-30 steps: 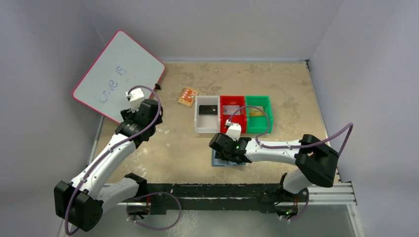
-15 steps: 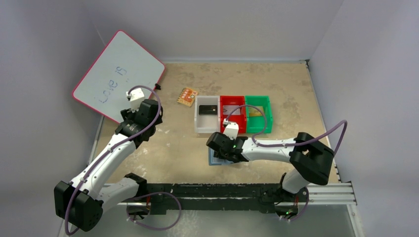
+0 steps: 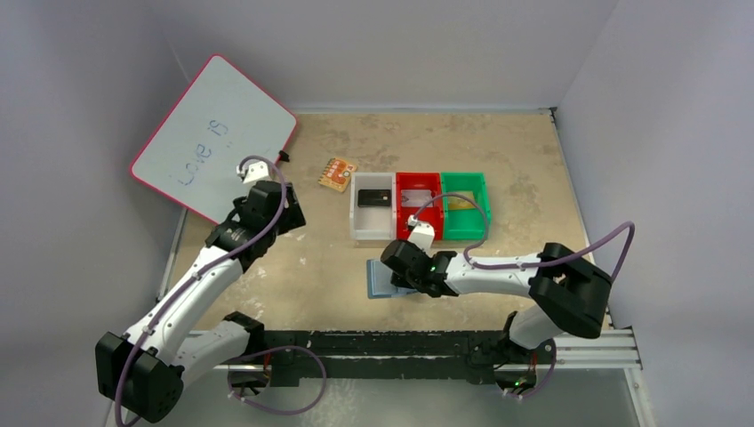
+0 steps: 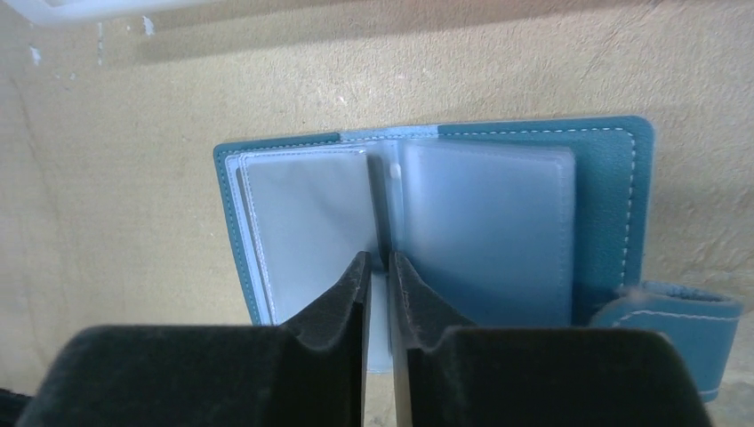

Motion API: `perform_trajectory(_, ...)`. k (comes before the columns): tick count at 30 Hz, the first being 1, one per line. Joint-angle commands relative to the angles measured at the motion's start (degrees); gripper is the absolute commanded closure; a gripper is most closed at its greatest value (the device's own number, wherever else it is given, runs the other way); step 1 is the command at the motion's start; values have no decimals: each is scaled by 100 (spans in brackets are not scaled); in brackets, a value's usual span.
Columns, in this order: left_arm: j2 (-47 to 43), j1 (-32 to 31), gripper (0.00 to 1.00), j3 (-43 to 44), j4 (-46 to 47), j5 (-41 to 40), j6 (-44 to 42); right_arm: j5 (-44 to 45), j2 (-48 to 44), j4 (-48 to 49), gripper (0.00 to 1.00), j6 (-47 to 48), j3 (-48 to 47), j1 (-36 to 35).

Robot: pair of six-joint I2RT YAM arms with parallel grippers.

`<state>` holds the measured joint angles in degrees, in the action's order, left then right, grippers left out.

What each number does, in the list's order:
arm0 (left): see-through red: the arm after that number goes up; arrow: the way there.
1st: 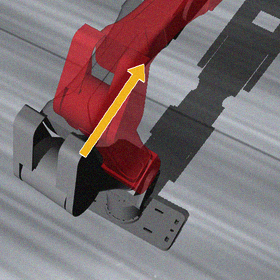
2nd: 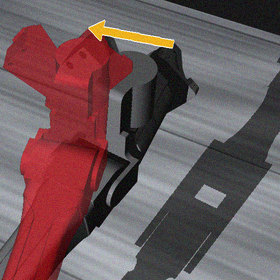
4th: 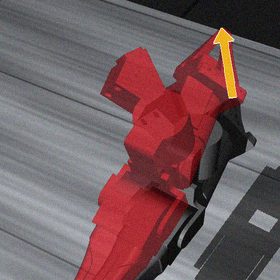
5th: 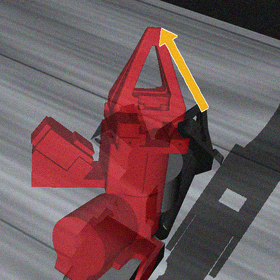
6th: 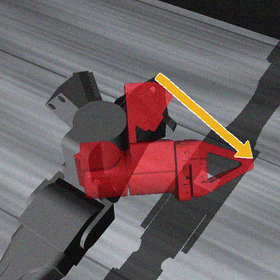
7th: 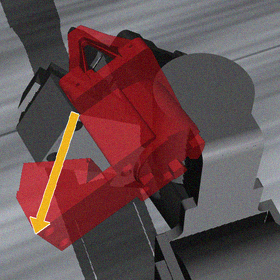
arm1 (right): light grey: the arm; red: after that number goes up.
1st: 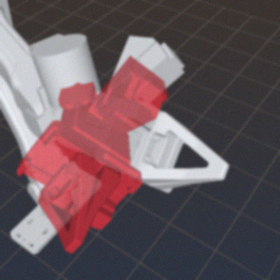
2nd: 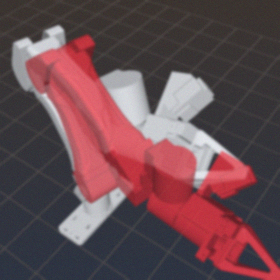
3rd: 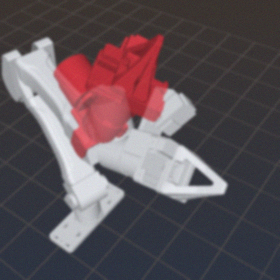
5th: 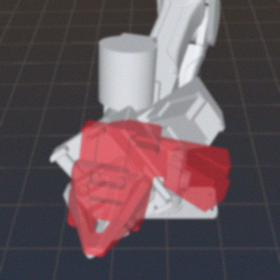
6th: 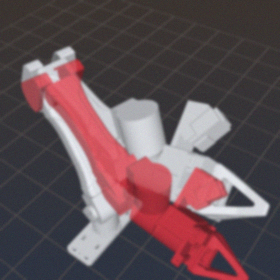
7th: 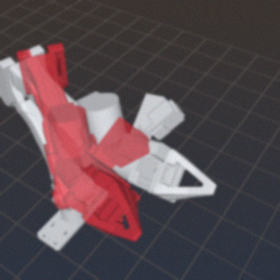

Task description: Take the credit cards out of the card holder

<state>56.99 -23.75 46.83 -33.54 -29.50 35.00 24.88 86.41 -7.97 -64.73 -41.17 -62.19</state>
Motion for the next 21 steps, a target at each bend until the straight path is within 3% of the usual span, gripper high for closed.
perform_trajectory(1, -193, -132, 22, -106, 729, 1603, 323, -565, -59, 310, 87, 54, 488, 100)
perform_trajectory(5, 31, -1146, 23, -9, 749, 1340, 604, -856, -295, 811, 90, 131, 812, 288)
perform_trajectory(8, 261, -1833, 25, -80, 860, 1118, 832, -1073, -433, 1121, 99, 128, 1067, 435)
perform_trajectory(16, 753, -2852, 28, -503, 1695, 1131, 1468, -1299, -623, 1367, 100, -50, 1504, 722)
perform_trajectory(21, 948, -3129, 30, -548, 1769, 814, 1762, -1295, -927, 1500, 94, 156, 1539, 726)
